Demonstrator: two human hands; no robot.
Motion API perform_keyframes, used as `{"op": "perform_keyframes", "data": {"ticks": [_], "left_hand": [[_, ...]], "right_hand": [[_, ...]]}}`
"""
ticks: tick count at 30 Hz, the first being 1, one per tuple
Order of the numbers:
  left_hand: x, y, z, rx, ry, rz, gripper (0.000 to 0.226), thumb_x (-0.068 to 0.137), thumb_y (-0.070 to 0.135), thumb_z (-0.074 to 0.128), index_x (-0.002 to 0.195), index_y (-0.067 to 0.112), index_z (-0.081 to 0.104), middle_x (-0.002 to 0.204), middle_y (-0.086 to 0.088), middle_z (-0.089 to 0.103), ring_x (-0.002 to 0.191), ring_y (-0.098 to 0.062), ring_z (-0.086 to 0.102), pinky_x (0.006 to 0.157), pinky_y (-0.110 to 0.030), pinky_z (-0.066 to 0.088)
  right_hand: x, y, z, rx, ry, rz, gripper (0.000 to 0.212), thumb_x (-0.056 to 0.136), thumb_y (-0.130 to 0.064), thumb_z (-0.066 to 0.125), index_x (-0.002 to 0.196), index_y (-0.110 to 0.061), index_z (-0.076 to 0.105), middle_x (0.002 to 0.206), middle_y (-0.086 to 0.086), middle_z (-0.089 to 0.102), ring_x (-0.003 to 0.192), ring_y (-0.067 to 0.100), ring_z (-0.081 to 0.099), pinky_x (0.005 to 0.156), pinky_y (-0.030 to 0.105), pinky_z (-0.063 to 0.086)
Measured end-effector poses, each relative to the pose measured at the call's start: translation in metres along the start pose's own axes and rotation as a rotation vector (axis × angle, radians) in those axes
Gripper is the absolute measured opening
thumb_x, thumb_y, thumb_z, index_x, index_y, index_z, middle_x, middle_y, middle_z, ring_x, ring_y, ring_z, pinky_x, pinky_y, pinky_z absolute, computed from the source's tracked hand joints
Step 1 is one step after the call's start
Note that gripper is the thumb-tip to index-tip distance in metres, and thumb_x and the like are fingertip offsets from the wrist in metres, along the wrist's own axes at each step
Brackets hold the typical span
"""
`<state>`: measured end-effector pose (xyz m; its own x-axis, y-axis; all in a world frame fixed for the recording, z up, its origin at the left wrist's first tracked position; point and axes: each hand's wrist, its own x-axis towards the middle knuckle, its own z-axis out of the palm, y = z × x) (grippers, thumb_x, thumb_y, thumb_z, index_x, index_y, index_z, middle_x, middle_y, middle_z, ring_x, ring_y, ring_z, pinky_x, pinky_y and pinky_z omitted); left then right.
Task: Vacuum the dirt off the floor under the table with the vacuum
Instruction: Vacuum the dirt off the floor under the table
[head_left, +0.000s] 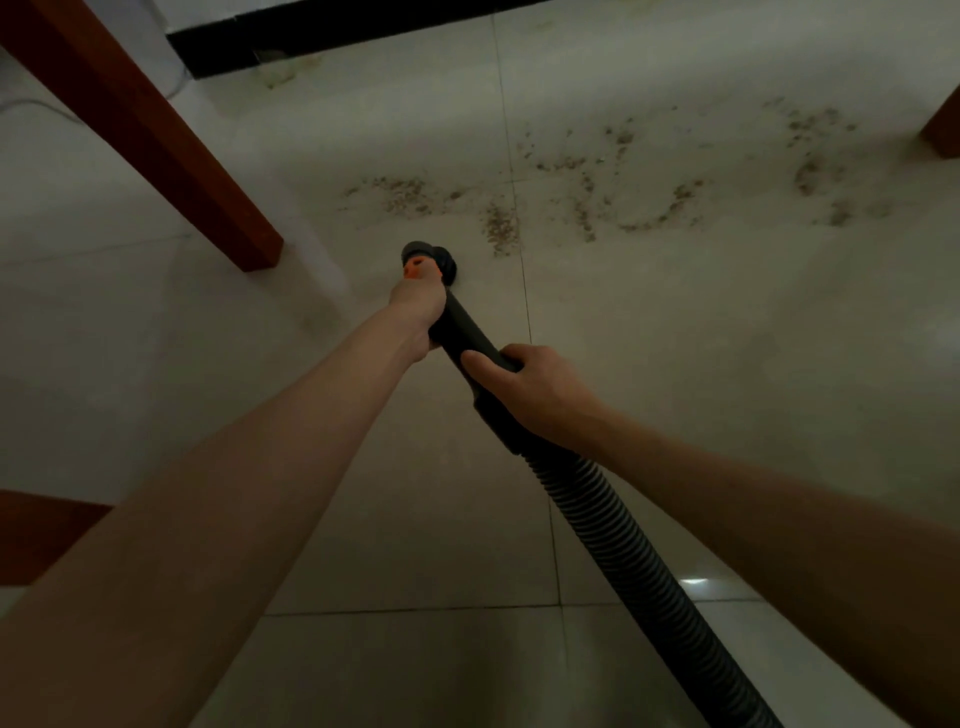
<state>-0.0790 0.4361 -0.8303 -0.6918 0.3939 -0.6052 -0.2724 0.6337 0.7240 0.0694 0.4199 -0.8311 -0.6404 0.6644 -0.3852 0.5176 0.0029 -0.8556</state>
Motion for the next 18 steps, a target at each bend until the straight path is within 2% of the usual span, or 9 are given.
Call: {"op": "perform_keyframes", "data": {"ticks": [5, 9, 14, 18], "left_hand": [[-0.008, -0.002, 0.024, -0.03, -0.046, -0.001, 0.055, 0.098, 0.046, 0.036, 0.136, 0.006, 0.039, 0.13, -0.012, 0.051, 0.115, -0.027, 0.052, 0.091, -0.036, 0.048], [-0.013, 0.007, 0.044, 0.008, -0.059, 0.004, 0.053, 0.099, 0.044, 0.033, 0.135, 0.006, 0.039, 0.129, -0.011, 0.051, 0.114, -0.026, 0.052, 0.088, -0.033, 0.047], [-0.02, 0.022, 0.062, 0.044, -0.06, 0.028, 0.043, 0.1, 0.039, 0.037, 0.126, 0.005, 0.044, 0.094, -0.008, 0.051, 0.084, -0.021, 0.052, 0.077, -0.031, 0.044], [-0.02, 0.019, 0.072, 0.084, -0.041, 0.023, 0.038, 0.099, 0.042, 0.036, 0.11, 0.006, 0.045, 0.081, -0.006, 0.048, 0.073, -0.02, 0.05, 0.075, -0.031, 0.044]], "right_hand": [[-0.006, 0.012, -0.02, -0.094, 0.018, -0.007, 0.033, 0.093, -0.049, 0.049, 0.081, -0.019, 0.054, 0.065, -0.004, 0.058, 0.049, 0.007, 0.056, 0.04, 0.015, 0.041], [-0.003, 0.021, -0.035, -0.029, 0.036, 0.013, 0.031, 0.092, -0.048, 0.051, 0.079, -0.02, 0.055, 0.064, -0.003, 0.06, 0.046, 0.008, 0.057, 0.041, 0.017, 0.045], [0.005, 0.025, -0.049, 0.035, 0.062, 0.018, 0.032, 0.092, -0.048, 0.051, 0.084, -0.018, 0.056, 0.064, -0.003, 0.06, 0.047, 0.009, 0.058, 0.04, 0.017, 0.045], [0.007, 0.038, -0.049, 0.032, 0.094, 0.012, 0.032, 0.091, -0.049, 0.051, 0.083, -0.019, 0.055, 0.064, -0.002, 0.062, 0.046, 0.01, 0.059, 0.041, 0.018, 0.047]]}}
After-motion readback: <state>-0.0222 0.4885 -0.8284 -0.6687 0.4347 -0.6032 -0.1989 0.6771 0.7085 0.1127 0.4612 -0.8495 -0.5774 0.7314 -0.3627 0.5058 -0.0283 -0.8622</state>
